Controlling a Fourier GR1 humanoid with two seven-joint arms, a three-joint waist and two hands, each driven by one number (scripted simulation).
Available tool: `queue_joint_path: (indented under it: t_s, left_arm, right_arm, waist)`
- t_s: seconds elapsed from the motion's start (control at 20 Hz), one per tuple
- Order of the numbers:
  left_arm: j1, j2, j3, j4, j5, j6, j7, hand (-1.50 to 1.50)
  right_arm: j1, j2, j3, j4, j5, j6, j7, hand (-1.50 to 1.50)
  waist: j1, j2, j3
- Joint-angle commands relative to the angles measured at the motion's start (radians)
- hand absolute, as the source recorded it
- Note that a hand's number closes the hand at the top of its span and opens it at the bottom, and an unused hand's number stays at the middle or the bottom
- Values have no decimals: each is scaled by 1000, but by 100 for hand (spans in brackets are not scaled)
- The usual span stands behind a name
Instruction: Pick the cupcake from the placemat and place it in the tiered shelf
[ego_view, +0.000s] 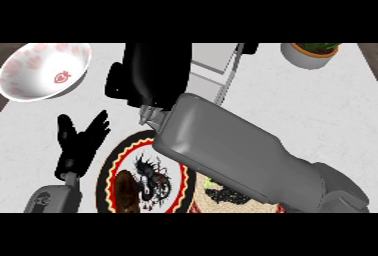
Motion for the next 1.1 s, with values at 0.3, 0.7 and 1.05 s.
queue_joint_path:
  t_s: [0.3,0.7,1.05]
  left_arm:
    - [32,1,11,-26,0,18,18,0]
    - [14,-8,33,21,5,22,-18,0]
    - [42,14,41,-36,14,9,7,0]
  right_arm:
    - [-325,14,-196,219,18,43,256,150]
    - [-524,14,-289,386,31,52,253,150]
    - [-574,11,-454,597,9,44,53,150]
  waist:
    - [-33,5,-1]
    - [-60,16,-2]
    - [-60,25,0]
